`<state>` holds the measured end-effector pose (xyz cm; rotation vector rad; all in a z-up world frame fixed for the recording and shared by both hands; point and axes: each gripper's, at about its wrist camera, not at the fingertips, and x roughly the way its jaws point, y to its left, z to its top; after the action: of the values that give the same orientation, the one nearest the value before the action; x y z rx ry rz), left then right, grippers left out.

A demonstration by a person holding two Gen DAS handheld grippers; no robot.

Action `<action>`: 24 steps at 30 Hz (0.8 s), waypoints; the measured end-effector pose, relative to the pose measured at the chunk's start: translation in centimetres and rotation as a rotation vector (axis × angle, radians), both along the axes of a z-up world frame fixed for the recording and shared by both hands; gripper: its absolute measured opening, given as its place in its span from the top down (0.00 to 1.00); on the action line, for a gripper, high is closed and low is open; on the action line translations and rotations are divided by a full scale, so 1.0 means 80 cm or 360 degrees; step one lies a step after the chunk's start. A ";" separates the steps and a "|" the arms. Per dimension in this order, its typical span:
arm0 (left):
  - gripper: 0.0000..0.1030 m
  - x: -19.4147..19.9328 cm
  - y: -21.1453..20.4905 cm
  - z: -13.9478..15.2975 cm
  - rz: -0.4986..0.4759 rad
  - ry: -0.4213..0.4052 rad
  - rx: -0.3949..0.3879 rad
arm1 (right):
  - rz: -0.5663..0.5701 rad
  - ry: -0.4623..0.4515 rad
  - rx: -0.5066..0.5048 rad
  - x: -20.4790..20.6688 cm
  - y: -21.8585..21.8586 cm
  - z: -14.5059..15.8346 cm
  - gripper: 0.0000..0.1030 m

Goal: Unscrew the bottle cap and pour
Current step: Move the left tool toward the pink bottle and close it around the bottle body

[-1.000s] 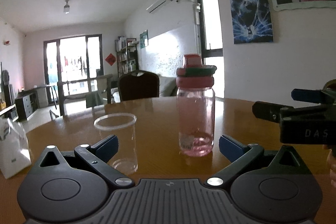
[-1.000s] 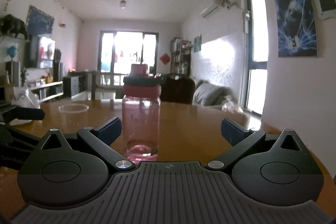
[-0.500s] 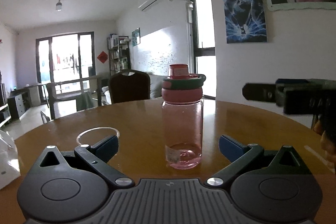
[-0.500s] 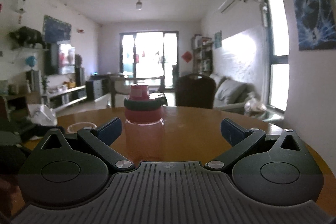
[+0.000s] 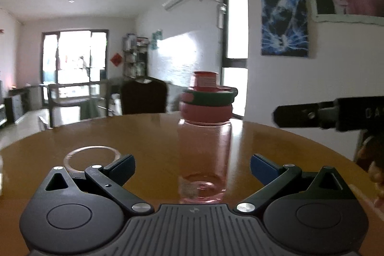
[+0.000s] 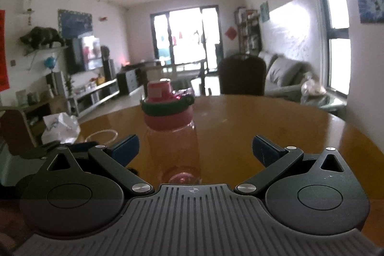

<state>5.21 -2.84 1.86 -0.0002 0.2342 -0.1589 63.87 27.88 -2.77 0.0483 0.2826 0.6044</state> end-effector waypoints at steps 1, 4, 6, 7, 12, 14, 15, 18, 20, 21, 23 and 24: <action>0.00 0.002 -0.001 0.000 -0.0008 0.0010 -0.0002 | 0.0003 -0.0004 0.0003 0.003 -0.002 0.004 0.00; 0.00 0.011 -0.007 -0.002 -0.0002 0.0045 0.0011 | -0.0025 -0.0019 -0.0078 0.008 0.000 0.019 0.00; 0.01 0.017 -0.013 -0.002 0.0040 0.0035 0.0066 | -0.0032 -0.0029 -0.0142 0.012 0.003 0.027 0.01; 0.01 0.018 -0.014 -0.002 0.0039 0.0019 0.0077 | -0.0030 -0.0030 -0.0166 0.015 0.004 0.029 0.01; 0.02 0.033 -0.009 0.002 -0.0029 -0.0066 0.0090 | -0.0061 0.0011 -0.0219 0.023 0.009 0.036 0.12; 0.02 0.039 -0.007 0.003 -0.0003 -0.0102 0.0077 | -0.0068 0.0017 -0.0230 0.023 0.011 0.037 0.12; 0.02 0.043 -0.006 0.003 0.0008 -0.0113 0.0062 | -0.0065 0.0021 -0.0229 0.024 0.012 0.037 0.12; 0.02 0.055 -0.006 0.001 0.0029 -0.0132 0.0028 | -0.0057 0.0029 -0.0217 0.026 0.013 0.037 0.11; 0.03 0.062 -0.007 -0.002 0.0034 -0.0133 0.0014 | -0.0055 0.0035 -0.0209 0.027 0.013 0.037 0.10; 0.03 0.066 -0.008 -0.003 0.0031 -0.0125 0.0005 | -0.0054 0.0038 -0.0205 0.027 0.013 0.037 0.10; 0.03 0.074 -0.011 -0.003 0.0025 -0.0110 -0.0014 | -0.0051 0.0044 -0.0197 0.028 0.013 0.038 0.09; 0.05 0.079 -0.013 -0.004 0.0017 -0.0101 -0.0020 | -0.0050 0.0047 -0.0193 0.029 0.013 0.038 0.09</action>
<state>11.56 -3.87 1.54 -0.0089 0.1695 -0.1493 66.16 28.95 0.26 -0.0551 0.3459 0.5549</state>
